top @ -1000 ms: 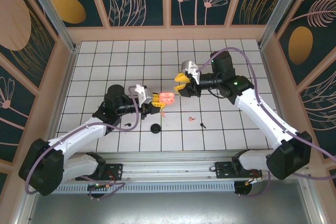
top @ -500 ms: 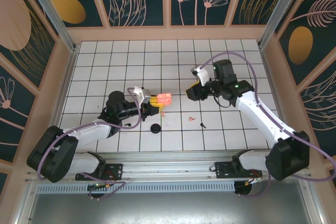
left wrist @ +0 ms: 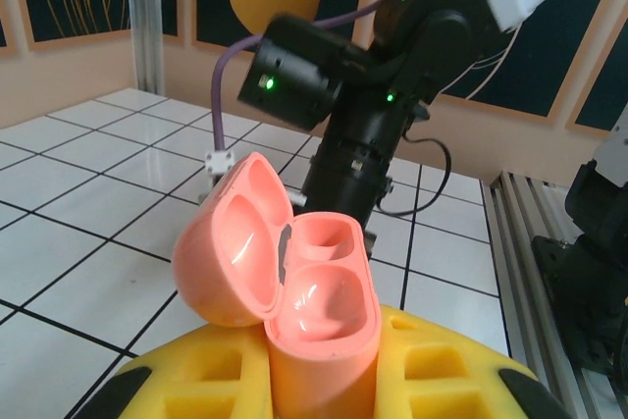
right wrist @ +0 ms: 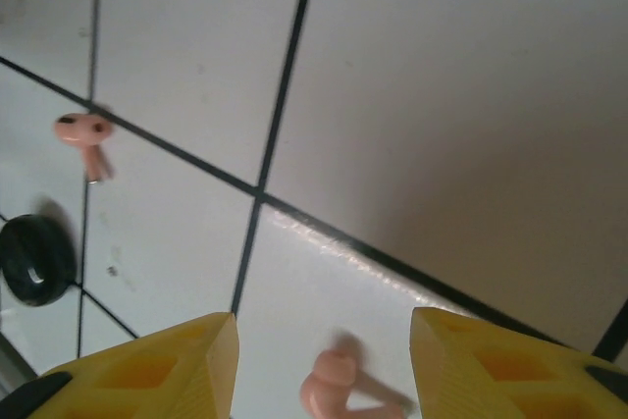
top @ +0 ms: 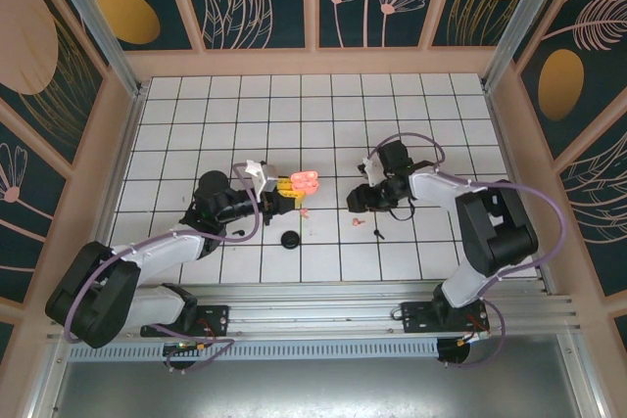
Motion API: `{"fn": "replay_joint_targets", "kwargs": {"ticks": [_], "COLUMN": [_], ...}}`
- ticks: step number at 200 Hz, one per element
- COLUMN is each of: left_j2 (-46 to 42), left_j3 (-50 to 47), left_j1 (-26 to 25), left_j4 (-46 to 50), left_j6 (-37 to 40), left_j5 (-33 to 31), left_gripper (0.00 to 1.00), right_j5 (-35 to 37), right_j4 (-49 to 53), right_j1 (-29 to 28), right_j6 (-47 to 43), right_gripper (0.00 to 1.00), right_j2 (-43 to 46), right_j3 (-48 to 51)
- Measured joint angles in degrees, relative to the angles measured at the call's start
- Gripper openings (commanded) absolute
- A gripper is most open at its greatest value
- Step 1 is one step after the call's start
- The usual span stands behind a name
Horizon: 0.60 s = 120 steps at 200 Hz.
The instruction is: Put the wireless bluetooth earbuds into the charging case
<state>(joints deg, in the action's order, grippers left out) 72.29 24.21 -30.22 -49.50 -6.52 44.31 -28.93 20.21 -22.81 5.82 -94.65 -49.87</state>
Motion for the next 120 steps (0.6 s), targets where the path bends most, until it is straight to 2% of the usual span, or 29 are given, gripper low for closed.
{"fn": "replay_joint_targets", "kwargs": {"ticks": [68,120], "left_j2": [-1.4,-1.2], "left_j3": [-0.4,-0.4], "left_j1": [0.0,0.0], "left_j4": [0.8,0.0], "left_j6": [0.2,-0.3], "left_j5": [-1.1,-0.8], "left_gripper": [0.17,0.17], "right_j5": [2.4,5.4], "right_j4": [-0.9,-0.9], "right_j1": [-1.4,-6.6], "right_j6": [4.7,7.4], "right_gripper": [0.50,0.51], "right_j2": [-1.2,1.5], "right_j3": [0.1,2.4]}}
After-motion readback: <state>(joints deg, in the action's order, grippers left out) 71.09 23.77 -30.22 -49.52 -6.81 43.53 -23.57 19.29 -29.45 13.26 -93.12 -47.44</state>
